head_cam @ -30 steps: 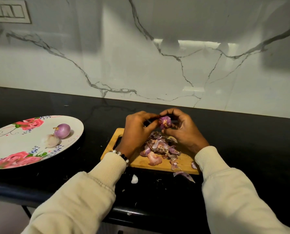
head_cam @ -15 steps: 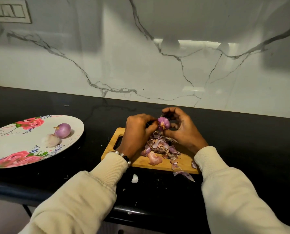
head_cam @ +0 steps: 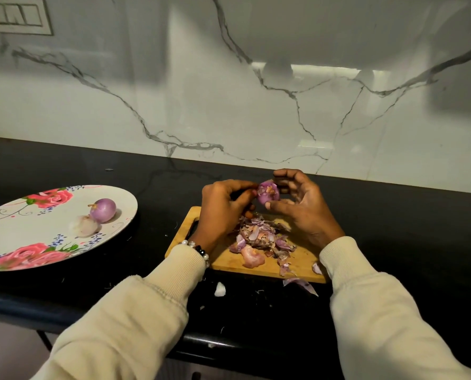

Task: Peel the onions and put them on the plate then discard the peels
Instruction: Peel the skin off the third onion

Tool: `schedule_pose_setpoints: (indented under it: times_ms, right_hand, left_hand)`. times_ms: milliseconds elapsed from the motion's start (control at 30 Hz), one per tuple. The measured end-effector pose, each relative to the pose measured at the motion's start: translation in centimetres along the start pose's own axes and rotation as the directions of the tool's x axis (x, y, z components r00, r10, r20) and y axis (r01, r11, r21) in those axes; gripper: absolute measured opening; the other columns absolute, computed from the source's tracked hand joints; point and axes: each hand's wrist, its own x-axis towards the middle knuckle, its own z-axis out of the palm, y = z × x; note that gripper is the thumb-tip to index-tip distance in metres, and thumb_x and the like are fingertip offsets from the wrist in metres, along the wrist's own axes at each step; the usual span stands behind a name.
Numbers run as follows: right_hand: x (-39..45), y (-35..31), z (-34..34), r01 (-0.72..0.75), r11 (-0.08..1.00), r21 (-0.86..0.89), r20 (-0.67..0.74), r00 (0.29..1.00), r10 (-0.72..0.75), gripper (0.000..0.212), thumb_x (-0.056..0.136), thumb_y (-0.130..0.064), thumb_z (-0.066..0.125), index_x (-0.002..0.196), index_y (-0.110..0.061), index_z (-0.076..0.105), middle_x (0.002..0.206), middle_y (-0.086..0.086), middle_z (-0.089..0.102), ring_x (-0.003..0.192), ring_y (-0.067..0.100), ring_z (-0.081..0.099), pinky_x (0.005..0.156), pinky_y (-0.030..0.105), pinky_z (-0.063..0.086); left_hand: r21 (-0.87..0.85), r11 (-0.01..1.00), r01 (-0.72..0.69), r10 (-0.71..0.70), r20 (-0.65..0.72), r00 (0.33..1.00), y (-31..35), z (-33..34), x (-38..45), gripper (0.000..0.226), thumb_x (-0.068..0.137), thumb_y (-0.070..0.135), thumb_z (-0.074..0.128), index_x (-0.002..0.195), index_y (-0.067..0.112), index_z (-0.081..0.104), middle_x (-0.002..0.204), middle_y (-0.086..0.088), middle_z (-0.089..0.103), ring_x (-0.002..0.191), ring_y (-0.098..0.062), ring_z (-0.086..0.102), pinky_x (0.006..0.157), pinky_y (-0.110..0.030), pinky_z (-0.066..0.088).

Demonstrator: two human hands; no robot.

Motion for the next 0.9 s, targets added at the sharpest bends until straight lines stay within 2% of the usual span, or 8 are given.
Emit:
schedule_pose_setpoints:
  times_ms: [133, 333, 467, 567, 700, 900]
  right_hand:
    - [-0.11, 0.0, -0.02, -0.032, 0.999, 0.007, 0.05, 0.998, 0.032, 0.059, 0.078, 0.007, 0.075, 0.126, -0.02, 0.053, 0.121, 0.008, 0.065, 0.103, 0.012, 0.068, 0.086, 0.029, 0.057]
    - [-0.2, -0.05, -0.19, -0.054, 0.998, 0.01, 0.069, 0.996, 0.054, 0.058, 0.079, 0.007, 0.074, 0.127, -0.02, 0.053, 0.12, 0.004, 0.069, 0.106, 0.022, 0.069, 0.09, 0.035, 0.057]
    - [-0.25, -0.17, -0.13, -0.055, 0.999, 0.005, 0.071, 0.996, 0.054, 0.058, 0.079, 0.007, 0.074, 0.126, -0.021, 0.054, 0.117, 0.002, 0.071, 0.107, 0.021, 0.069, 0.089, 0.035, 0.057]
    - [-0.24, -0.14, -0.2, -0.054, 0.999, -0.007, 0.07, 0.996, 0.055, 0.059, 0.078, 0.008, 0.074, 0.126, -0.021, 0.054, 0.115, 0.002, 0.072, 0.109, 0.02, 0.068, 0.091, 0.035, 0.057]
    - [-0.27, 0.12, -0.31, -0.073, 0.997, -0.006, 0.087, 0.994, 0.074, 0.06, 0.079, 0.008, 0.074, 0.125, -0.023, 0.054, 0.12, 0.005, 0.07, 0.109, 0.022, 0.068, 0.093, 0.041, 0.056]
    - [-0.22, 0.16, -0.23, -0.073, 0.997, 0.004, 0.09, 0.993, 0.072, 0.061, 0.077, 0.009, 0.075, 0.125, -0.023, 0.054, 0.12, 0.005, 0.07, 0.108, 0.022, 0.069, 0.09, 0.039, 0.057]
  left_hand:
    - [0.08, 0.996, -0.048, 0.046, 0.029, 0.999, -0.37, -0.19, 0.2, 0.019, 0.089, 0.004, 0.067, 0.107, 0.004, 0.073, 0.089, -0.009, 0.074, 0.062, -0.016, 0.07, 0.059, -0.025, 0.059]
    - [0.14, 0.987, -0.078, 0.069, 0.066, 0.995, -0.33, -0.33, 0.15, 0.018, 0.09, 0.005, 0.067, 0.106, 0.004, 0.074, 0.086, -0.007, 0.073, 0.059, -0.013, 0.068, 0.057, -0.02, 0.057]
    - [0.218, 0.97, -0.108, 0.099, 0.052, 0.994, -0.57, -0.31, 0.32, 0.015, 0.089, 0.008, 0.068, 0.102, 0.005, 0.075, 0.088, -0.005, 0.074, 0.06, -0.008, 0.066, 0.064, -0.02, 0.057]
    - [0.263, 0.958, -0.119, 0.107, 0.06, 0.993, -0.7, -0.28, 0.34, 0.014, 0.089, 0.009, 0.068, 0.101, 0.006, 0.076, 0.088, -0.006, 0.075, 0.064, -0.004, 0.063, 0.071, -0.025, 0.057]
    - [0.279, 0.952, -0.124, 0.108, 0.071, 0.992, -0.57, -0.28, 0.29, 0.013, 0.089, 0.008, 0.067, 0.098, 0.006, 0.076, 0.086, -0.005, 0.073, 0.065, -0.002, 0.062, 0.069, -0.026, 0.057]
    - [0.326, 0.935, -0.138, 0.116, 0.087, 0.989, -0.64, -0.21, 0.25, 0.01, 0.086, 0.009, 0.069, 0.094, 0.006, 0.074, 0.083, -0.004, 0.07, 0.074, -0.014, 0.064, 0.071, -0.037, 0.057]
